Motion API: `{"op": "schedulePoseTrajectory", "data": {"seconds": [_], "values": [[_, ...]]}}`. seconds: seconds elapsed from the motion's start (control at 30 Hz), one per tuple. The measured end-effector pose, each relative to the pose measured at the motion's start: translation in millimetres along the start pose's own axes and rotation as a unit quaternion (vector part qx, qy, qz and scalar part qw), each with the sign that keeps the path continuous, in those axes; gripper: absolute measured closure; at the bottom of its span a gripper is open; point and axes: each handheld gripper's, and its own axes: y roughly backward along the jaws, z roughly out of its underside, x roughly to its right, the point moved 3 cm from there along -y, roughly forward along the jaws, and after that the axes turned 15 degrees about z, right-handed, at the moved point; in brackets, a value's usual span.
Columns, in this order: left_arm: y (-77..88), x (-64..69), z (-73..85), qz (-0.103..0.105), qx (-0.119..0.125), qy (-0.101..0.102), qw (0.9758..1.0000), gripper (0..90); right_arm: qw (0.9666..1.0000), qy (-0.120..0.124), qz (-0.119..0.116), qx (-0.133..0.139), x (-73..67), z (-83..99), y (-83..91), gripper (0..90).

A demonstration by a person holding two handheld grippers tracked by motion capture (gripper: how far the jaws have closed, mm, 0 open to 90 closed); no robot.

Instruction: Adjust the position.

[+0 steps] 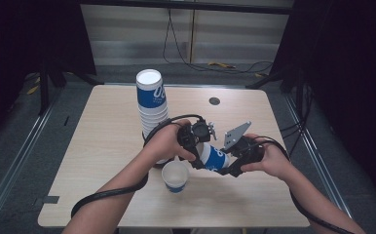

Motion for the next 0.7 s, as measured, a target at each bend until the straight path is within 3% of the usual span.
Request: {"op": "schedulePoseTrajectory", "data": {"seconds": [0.23, 0.4, 0.47, 0.53, 0.7], "values": [[4.9, -1.9, 6.8, 0.012, 0.046, 0.001, 0.9989, 15.6, 0.9993, -0.028, -0.013, 0.022, 1.6, 7.3, 6.0, 29.9], [9.5, -3.4, 11.8, 0.019, 0.095, 0.013, 0.9952, 15.9, 0.9976, -0.047, -0.009, 0.05, 5.0, 12.4, 9.0, 29.8], [12.1, -4.1, 13.6, 0.017, 0.108, -0.001, 0.994, 15.8, 0.9966, -0.053, -0.009, 0.062, 6.1, 13.9, 9.6, 29.8], [14.0, -4.9, 15.0, 0.02, 0.126, -0.001, 0.9918, 15.7, 0.9951, -0.064, -0.011, 0.075, 6.9, 14.7, 10.1, 29.8], [15.4, -5.6, 17.5, 0.023, 0.142, -0.003, 0.9895, 15.5, 0.9935, -0.068, -0.013, 0.091, 7.4, 14.2, 10.7, 29.8]]}}
